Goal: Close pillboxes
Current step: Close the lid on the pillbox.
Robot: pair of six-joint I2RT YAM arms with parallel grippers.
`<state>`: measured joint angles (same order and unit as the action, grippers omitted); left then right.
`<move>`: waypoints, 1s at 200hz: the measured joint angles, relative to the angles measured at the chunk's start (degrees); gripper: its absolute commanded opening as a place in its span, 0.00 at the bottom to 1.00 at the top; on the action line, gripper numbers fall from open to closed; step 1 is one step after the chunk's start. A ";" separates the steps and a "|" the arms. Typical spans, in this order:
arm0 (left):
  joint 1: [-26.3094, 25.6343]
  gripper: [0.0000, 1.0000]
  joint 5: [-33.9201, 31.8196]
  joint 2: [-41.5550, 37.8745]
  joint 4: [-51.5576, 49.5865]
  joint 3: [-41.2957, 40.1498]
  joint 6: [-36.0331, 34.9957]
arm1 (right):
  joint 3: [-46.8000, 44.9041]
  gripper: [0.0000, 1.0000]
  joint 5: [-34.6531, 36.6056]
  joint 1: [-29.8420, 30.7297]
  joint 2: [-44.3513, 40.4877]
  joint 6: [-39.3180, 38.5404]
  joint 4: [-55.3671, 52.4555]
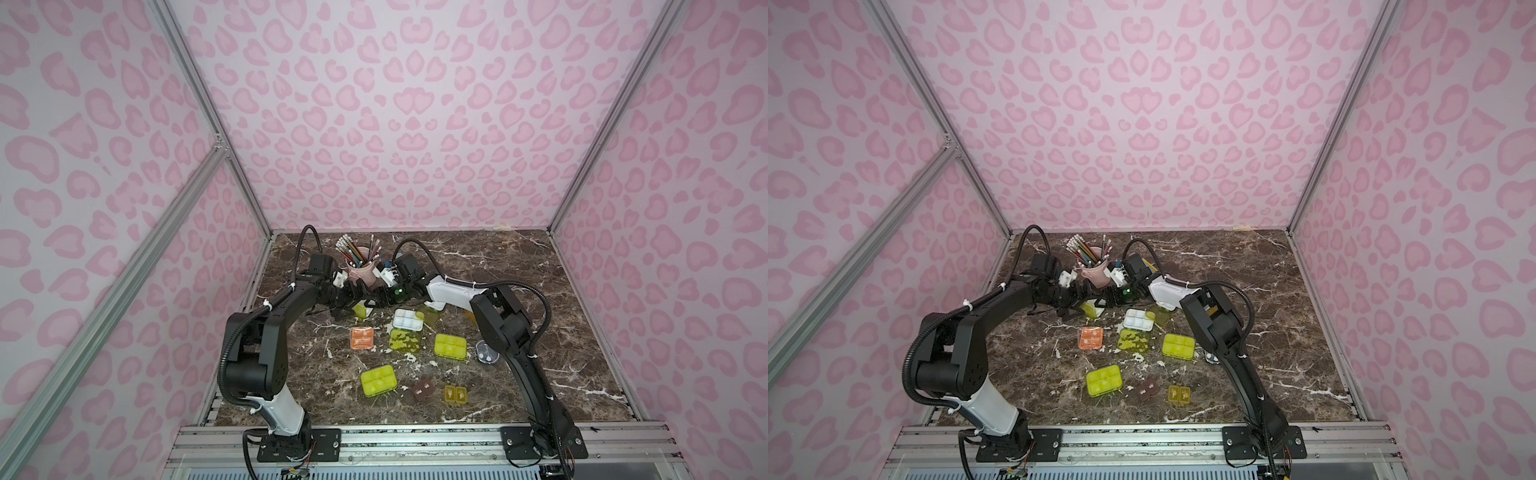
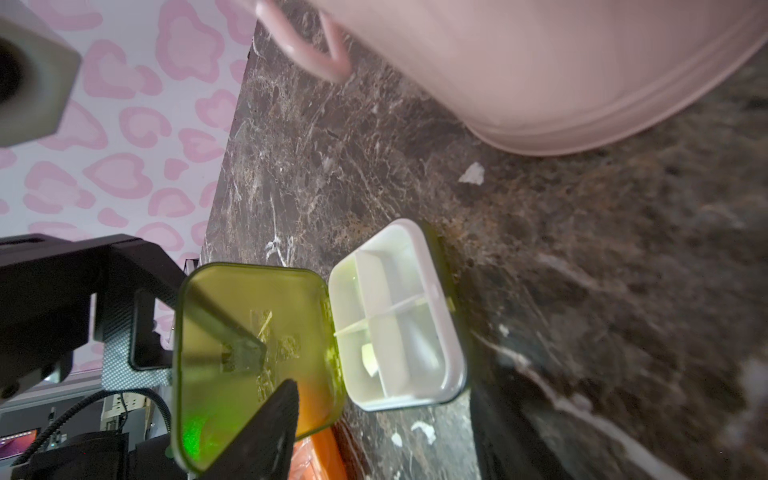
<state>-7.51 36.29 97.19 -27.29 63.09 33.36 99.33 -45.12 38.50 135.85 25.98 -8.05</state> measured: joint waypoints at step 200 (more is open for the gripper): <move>-0.59 0.96 2.51 3.50 -0.07 1.84 0.07 | -11.04 0.77 1.49 -1.90 -8.26 3.39 6.49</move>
<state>-8.10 38.81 100.68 -27.35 64.93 33.43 88.29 -43.64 36.60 127.59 29.36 -1.56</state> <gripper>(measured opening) 0.963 0.765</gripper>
